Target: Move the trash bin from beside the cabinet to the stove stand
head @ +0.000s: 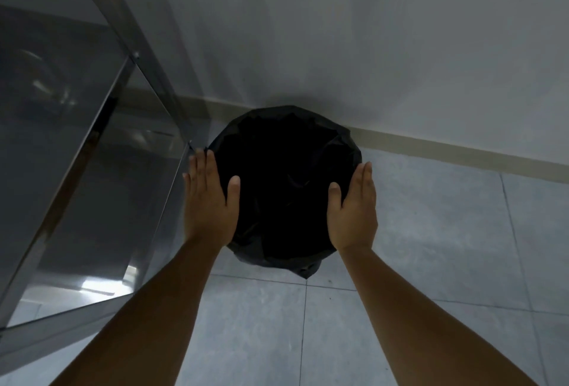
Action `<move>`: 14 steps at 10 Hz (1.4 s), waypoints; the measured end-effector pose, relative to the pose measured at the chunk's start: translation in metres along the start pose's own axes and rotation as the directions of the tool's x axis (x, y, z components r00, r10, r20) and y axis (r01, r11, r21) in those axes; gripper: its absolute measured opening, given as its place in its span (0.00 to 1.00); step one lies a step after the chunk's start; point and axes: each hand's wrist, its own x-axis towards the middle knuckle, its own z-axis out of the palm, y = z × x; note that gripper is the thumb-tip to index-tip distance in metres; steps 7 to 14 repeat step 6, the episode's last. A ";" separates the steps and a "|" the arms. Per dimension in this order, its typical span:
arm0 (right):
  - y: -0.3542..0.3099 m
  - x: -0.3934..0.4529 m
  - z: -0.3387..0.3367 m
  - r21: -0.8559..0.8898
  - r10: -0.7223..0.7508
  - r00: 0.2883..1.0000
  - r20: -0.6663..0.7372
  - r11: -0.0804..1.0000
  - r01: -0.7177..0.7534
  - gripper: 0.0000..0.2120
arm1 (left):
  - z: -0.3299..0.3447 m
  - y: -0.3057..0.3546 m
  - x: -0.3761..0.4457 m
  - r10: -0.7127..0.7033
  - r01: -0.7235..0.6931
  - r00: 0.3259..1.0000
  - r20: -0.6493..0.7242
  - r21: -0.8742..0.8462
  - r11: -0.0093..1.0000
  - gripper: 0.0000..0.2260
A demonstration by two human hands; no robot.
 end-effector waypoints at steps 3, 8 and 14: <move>0.000 0.021 -0.015 -0.057 -0.018 0.982 0.185 0.998 0.029 0.33 | -0.005 0.001 0.022 -0.041 0.024 0.991 0.124 0.136 0.990 0.36; -0.048 -0.011 -0.112 -0.236 -0.054 0.811 0.583 0.943 0.232 0.30 | -0.090 0.062 -0.020 -0.200 0.086 0.895 0.398 0.284 0.955 0.38; -0.048 -0.011 -0.112 -0.236 -0.054 0.811 0.583 0.943 0.232 0.30 | -0.090 0.062 -0.020 -0.200 0.086 0.895 0.398 0.284 0.955 0.38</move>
